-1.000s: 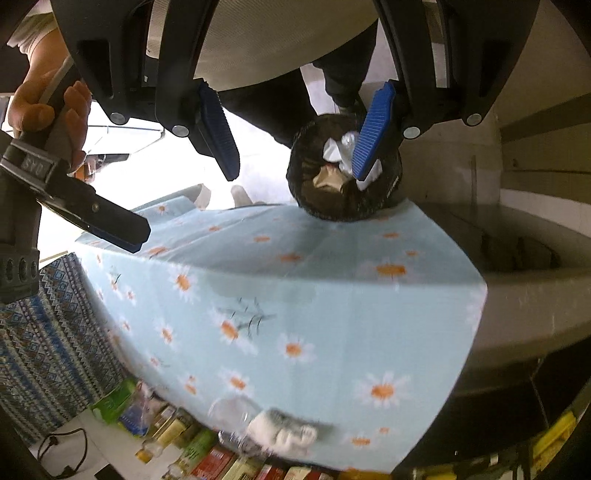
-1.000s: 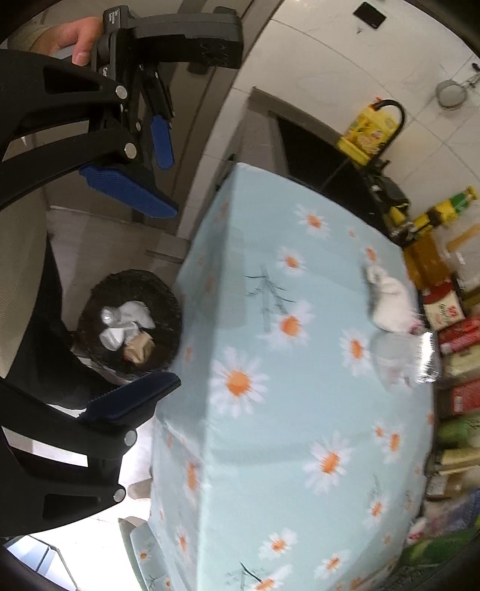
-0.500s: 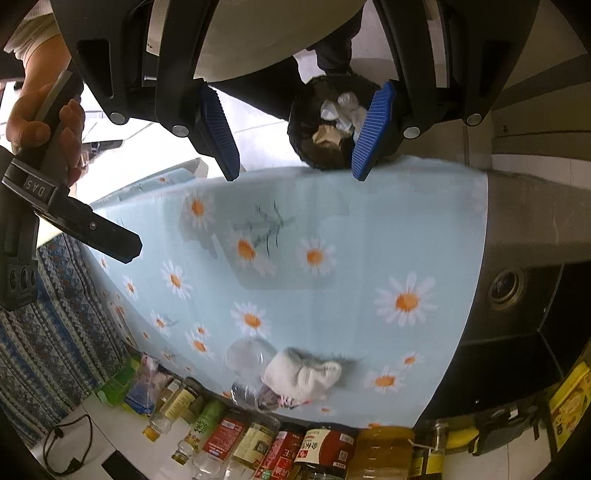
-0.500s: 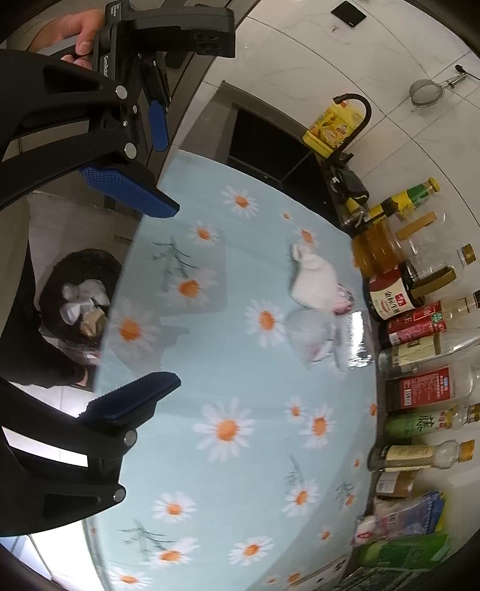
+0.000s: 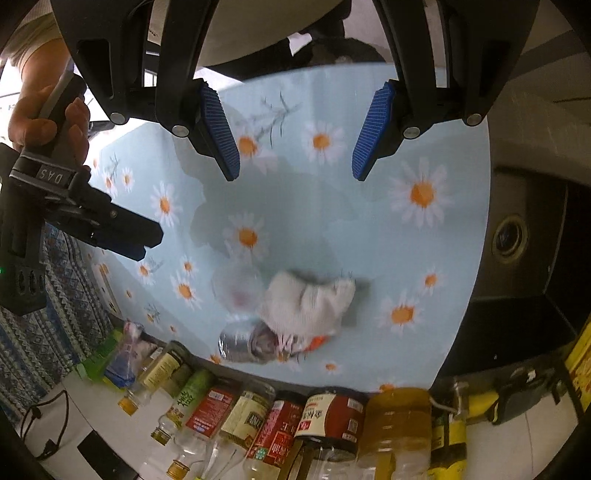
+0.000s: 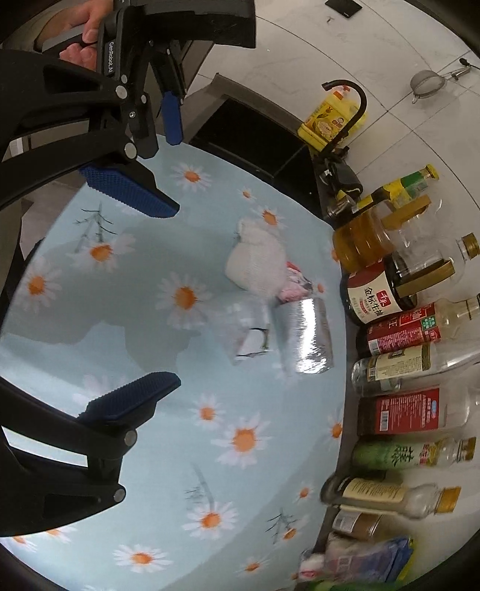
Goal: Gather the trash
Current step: 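Reach the right tool to the clear plastic cup and close on it, then grasp the white cloth with the left tool while the right tool holds the cup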
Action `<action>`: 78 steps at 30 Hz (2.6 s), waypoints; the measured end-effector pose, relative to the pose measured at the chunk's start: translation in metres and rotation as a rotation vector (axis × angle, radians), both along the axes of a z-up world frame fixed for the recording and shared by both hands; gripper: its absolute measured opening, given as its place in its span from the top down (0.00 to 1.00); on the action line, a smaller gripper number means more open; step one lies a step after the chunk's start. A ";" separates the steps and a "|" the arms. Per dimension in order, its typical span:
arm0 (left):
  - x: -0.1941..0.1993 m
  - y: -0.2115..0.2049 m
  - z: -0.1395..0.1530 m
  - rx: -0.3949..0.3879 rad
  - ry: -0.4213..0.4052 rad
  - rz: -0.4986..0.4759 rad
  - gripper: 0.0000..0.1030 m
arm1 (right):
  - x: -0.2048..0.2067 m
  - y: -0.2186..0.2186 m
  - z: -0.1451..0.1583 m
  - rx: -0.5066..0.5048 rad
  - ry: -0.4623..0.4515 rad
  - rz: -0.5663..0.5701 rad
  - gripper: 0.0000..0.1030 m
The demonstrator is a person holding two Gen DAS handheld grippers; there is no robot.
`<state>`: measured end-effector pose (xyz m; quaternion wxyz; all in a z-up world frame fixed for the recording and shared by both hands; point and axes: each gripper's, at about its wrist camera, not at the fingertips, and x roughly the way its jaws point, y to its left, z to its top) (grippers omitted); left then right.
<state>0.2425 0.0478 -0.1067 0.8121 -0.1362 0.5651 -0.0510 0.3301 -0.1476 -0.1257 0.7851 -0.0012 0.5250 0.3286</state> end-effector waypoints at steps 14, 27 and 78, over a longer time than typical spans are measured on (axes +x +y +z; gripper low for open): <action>0.043 0.010 -0.010 0.019 0.046 0.060 0.41 | 0.062 0.006 -0.033 -0.032 0.064 0.030 0.09; 0.062 0.011 -0.034 0.042 0.110 0.112 0.41 | 0.085 0.041 -0.064 -0.048 0.076 0.220 0.10; 0.151 -0.012 -0.058 0.184 0.100 0.032 0.23 | 0.068 -0.054 -0.056 0.075 0.061 0.098 0.38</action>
